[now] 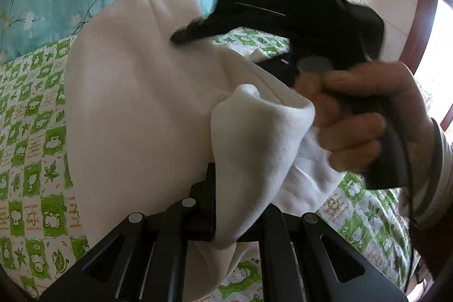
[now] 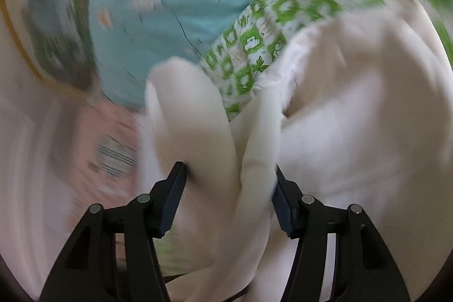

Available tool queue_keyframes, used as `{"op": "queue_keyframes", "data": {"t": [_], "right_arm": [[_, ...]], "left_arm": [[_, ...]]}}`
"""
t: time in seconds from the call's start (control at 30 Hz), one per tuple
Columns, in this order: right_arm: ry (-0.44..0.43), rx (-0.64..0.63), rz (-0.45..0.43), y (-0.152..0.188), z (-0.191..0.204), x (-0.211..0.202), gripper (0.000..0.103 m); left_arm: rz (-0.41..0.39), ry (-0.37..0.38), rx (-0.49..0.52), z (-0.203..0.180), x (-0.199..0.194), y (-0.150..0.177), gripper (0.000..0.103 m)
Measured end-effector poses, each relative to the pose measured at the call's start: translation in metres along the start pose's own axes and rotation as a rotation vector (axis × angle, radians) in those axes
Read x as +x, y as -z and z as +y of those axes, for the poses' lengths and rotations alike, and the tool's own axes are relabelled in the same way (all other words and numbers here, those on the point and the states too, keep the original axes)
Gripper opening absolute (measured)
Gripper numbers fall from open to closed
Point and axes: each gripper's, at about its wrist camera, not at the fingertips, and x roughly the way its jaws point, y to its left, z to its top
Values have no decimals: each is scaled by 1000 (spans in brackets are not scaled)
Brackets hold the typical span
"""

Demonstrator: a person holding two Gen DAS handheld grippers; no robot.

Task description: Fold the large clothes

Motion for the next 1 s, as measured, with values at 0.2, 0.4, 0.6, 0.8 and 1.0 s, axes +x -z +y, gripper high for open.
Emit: {"op": "queue_keyframes", "data": {"t": [0.2, 0.4, 0.6, 0.8, 1.0], "right_arm": [[45, -177, -61, -8, 37, -39, 13], [189, -180, -128, -7, 3, -93, 13], [336, -135, -74, -4, -49, -84, 12], [322, -111, -102, 0, -58, -84, 14], [366, -129, -136, 11, -45, -106, 47]], "left_arm": [[-53, 66, 34, -22, -21, -21, 7], [9, 174, 52, -59, 18, -27, 7], [70, 195, 36, -63, 52, -24, 7], [96, 222, 17, -58, 46, -29, 19], [48, 238, -29, -48, -7, -18, 65]]}}
